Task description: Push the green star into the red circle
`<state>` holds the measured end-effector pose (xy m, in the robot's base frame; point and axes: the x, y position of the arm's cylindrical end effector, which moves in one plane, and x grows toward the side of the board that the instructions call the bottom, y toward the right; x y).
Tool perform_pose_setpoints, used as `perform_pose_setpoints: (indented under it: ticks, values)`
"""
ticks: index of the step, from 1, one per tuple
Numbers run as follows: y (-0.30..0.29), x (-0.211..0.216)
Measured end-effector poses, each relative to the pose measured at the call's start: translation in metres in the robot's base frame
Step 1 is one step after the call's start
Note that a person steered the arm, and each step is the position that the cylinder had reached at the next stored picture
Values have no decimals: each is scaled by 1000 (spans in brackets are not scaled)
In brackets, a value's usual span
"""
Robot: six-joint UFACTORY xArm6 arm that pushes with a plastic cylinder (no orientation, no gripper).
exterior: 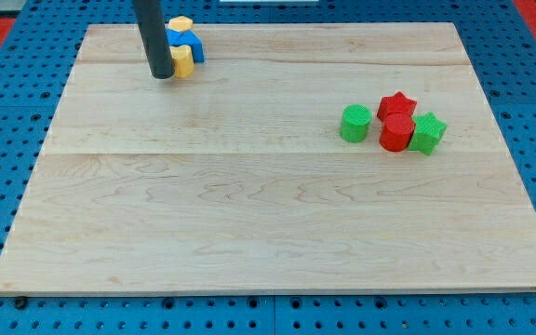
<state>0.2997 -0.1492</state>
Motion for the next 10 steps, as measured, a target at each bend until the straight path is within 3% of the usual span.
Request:
perform_pose_setpoints:
  ticks: [2, 4, 5, 6, 7, 8, 9, 10]
  values:
    - [6, 5]
    - [194, 5]
    - [242, 21]
    - [356, 22]
    - [406, 44]
    - [379, 100]
    - [329, 113]
    - [300, 99]
